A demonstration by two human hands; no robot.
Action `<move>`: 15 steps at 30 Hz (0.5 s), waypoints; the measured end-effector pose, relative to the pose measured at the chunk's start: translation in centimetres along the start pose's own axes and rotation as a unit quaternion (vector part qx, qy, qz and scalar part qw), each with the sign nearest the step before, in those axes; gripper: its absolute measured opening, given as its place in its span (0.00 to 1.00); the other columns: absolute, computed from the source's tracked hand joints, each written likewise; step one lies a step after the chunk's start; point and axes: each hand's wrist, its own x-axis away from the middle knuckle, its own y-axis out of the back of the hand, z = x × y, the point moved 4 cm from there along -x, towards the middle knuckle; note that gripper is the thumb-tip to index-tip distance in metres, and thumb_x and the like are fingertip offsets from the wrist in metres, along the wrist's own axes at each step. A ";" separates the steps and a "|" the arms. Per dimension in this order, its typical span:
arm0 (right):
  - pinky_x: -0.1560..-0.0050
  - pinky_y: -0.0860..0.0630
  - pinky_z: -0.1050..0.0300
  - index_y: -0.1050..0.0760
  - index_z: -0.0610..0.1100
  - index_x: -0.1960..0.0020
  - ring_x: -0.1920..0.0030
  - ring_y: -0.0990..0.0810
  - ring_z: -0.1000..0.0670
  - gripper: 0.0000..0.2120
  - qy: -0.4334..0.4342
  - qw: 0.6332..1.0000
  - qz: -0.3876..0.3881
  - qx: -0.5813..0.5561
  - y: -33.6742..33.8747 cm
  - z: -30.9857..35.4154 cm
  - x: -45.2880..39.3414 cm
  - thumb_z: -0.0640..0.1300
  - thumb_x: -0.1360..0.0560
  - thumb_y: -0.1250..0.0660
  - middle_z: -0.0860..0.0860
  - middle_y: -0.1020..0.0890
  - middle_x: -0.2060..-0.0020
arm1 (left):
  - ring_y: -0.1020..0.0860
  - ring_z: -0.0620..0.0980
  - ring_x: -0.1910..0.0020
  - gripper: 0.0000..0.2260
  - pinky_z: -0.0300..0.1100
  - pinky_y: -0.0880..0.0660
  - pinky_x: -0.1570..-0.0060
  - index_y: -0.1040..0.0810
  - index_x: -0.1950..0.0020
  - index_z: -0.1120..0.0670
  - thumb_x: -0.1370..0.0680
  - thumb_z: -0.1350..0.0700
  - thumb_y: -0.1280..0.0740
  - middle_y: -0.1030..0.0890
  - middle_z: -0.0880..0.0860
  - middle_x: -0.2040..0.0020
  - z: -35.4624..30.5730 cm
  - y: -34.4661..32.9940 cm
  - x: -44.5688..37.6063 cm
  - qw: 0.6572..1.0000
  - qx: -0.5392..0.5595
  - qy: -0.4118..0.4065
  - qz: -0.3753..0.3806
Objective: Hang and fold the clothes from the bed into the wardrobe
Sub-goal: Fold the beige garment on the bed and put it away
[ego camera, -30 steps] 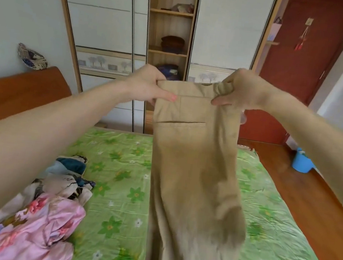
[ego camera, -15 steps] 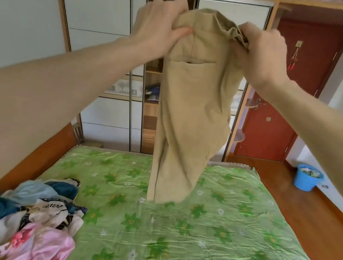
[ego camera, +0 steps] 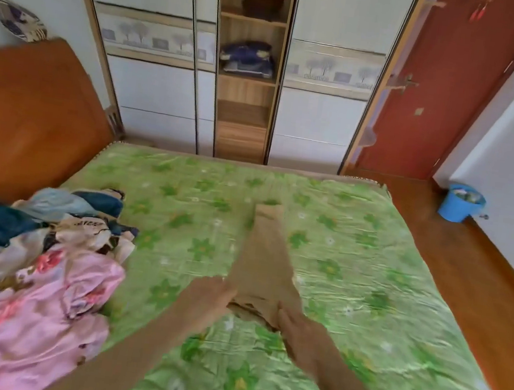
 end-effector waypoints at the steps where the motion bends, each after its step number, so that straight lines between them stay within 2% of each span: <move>1: 0.74 0.32 0.59 0.29 0.50 0.42 0.62 0.16 0.49 0.28 -0.013 0.999 0.052 -0.005 -3.0 1.1 1.3 0.43 0.39 0.22 0.51 0.17 0.44 | 0.18 0.45 0.64 0.20 0.40 0.20 0.67 0.20 0.45 0.50 0.33 0.53 0.17 0.17 0.47 0.59 -0.8 -4.9 1.9 0.998 0.009 0.021 0.050; 3: 0.71 0.40 0.58 0.26 0.51 0.43 0.61 0.16 0.49 0.30 -0.026 0.992 0.123 0.000 -8.4 3.1 4.0 0.45 0.44 0.22 0.53 0.18 0.51 | 0.24 0.40 0.76 0.28 0.35 0.28 0.80 0.21 0.54 0.46 0.49 0.54 0.13 0.22 0.42 0.68 -2.6 -13.6 5.9 0.987 0.061 0.048 0.140; 4: 0.72 0.40 0.56 0.24 0.51 0.44 0.61 0.16 0.49 0.32 -0.045 0.982 0.181 -0.015 -11.7 3.7 5.7 0.46 0.48 0.20 0.54 0.18 0.53 | 0.26 0.40 0.79 0.32 0.35 0.32 0.83 0.20 0.56 0.45 0.56 0.55 0.13 0.23 0.42 0.70 -3.4 -17.2 7.8 0.978 0.096 0.070 0.170; 6: 0.79 0.34 0.57 0.20 0.52 0.50 0.64 0.16 0.51 0.32 -0.066 0.967 0.242 -0.034 -17.1 5.2 9.0 0.46 0.55 0.19 0.56 0.18 0.59 | 0.26 0.43 0.79 0.33 0.37 0.31 0.83 0.16 0.58 0.47 0.61 0.56 0.15 0.22 0.44 0.70 -5.2 -22.0 10.8 0.975 0.080 0.080 0.192; 7: 0.78 0.29 0.59 0.19 0.52 0.51 0.65 0.16 0.51 0.27 -0.065 0.965 0.251 -0.040 -19.7 5.8 10.8 0.44 0.50 0.22 0.56 0.18 0.60 | 0.25 0.45 0.79 0.32 0.39 0.29 0.83 0.15 0.59 0.47 0.61 0.56 0.15 0.21 0.46 0.69 -6.0 -24.0 12.2 0.975 0.058 0.071 0.203; 8: 0.74 0.23 0.60 0.20 0.51 0.50 0.64 0.16 0.52 0.20 -0.060 0.968 0.239 -0.041 -21.7 6.4 12.3 0.42 0.42 0.29 0.55 0.18 0.60 | 0.24 0.45 0.78 0.30 0.39 0.28 0.83 0.15 0.60 0.48 0.61 0.57 0.16 0.21 0.46 0.68 -6.6 -26.0 13.5 0.969 0.055 0.066 0.231; 9: 0.69 0.20 0.59 0.23 0.50 0.49 0.64 0.16 0.51 0.19 -0.050 0.977 0.206 -0.035 -23.4 7.1 13.8 0.39 0.38 0.38 0.54 0.18 0.60 | 0.24 0.46 0.77 0.29 0.40 0.28 0.83 0.16 0.60 0.48 0.60 0.56 0.16 0.20 0.47 0.67 -7.1 -27.8 14.9 0.964 0.054 0.067 0.251; 10: 0.67 0.19 0.59 0.27 0.49 0.49 0.64 0.17 0.51 0.19 -0.040 0.982 0.180 -0.038 -24.0 7.9 14.5 0.38 0.37 0.43 0.54 0.18 0.61 | 0.23 0.47 0.76 0.28 0.40 0.28 0.82 0.17 0.59 0.48 0.58 0.56 0.16 0.20 0.47 0.66 -7.4 -29.7 16.2 0.958 0.063 0.065 0.270; 11: 0.66 0.19 0.59 0.30 0.49 0.49 0.63 0.18 0.51 0.17 -0.049 0.981 0.181 -0.056 -24.6 8.3 15.2 0.39 0.36 0.45 0.54 0.18 0.61 | 0.23 0.47 0.74 0.29 0.42 0.26 0.81 0.18 0.57 0.48 0.55 0.56 0.15 0.20 0.47 0.65 -7.6 -31.4 17.3 0.954 0.074 0.065 0.282; 13: 0.67 0.21 0.60 0.32 0.48 0.51 0.59 0.19 0.50 0.13 -0.089 0.967 0.217 -0.103 -25.6 9.0 15.9 0.39 0.35 0.39 0.54 0.18 0.60 | 0.20 0.48 0.67 0.27 0.44 0.22 0.73 0.19 0.50 0.48 0.45 0.56 0.14 0.18 0.47 0.59 -8.4 -32.7 18.9 0.953 0.064 0.041 0.294; 15: 0.64 0.22 0.60 0.30 0.47 0.49 0.53 0.17 0.49 0.23 -0.090 0.961 0.238 -0.114 -28.1 9.2 16.8 0.39 0.39 0.24 0.52 0.19 0.51 | 0.18 0.52 0.52 0.21 0.48 0.19 0.54 0.21 0.35 0.49 0.27 0.57 0.22 0.16 0.50 0.46 -8.8 -33.0 19.6 0.952 0.097 0.045 0.288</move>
